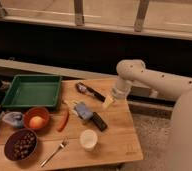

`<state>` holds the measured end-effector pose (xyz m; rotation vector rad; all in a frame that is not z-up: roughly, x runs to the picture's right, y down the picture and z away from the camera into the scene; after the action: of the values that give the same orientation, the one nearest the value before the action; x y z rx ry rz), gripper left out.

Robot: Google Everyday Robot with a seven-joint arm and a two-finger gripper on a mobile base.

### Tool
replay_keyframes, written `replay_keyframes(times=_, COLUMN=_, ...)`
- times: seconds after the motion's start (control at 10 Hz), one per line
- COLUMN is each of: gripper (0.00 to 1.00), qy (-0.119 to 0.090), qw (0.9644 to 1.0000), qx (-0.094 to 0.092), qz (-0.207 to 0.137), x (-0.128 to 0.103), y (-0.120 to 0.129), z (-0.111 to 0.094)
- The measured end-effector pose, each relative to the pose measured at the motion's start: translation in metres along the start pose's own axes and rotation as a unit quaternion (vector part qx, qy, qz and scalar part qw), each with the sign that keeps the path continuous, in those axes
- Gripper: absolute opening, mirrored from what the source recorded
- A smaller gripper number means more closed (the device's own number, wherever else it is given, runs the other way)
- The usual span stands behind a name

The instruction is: Wipe table surface with eraser

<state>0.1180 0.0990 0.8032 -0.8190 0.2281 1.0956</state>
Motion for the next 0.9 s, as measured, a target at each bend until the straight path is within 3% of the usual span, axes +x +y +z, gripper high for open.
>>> replay_keyframes(times=0.5, gripper=0.76, qy=0.041, qw=0.9980, qx=0.033, qz=-0.033, x=0.022, y=0.036, z=0.045)
replay_keyframes(times=0.9, gripper=0.76, qy=0.050, qw=0.9976, qx=0.027, qz=-0.040, x=0.023, y=0.048, z=0.063)
